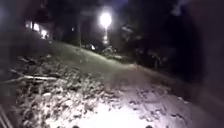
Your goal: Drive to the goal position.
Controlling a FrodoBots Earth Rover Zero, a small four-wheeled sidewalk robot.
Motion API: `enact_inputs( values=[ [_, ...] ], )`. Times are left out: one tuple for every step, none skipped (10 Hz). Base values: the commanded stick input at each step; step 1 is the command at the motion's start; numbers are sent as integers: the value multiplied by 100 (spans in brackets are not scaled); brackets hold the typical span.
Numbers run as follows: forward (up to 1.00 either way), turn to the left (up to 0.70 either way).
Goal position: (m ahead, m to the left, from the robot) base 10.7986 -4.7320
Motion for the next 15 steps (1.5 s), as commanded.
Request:
enact_inputs(
  values=[
    [70, 0],
    [70, 0],
    [70, -2],
    [70, -35],
    [70, -35],
    [70, -17],
    [70, 0],
    [70, 0],
    [70, -1],
    [70, -9],
    [70, -33],
    [70, -18],
    [70, -3],
    [70, 0],
    [70, 0]
  ],
)
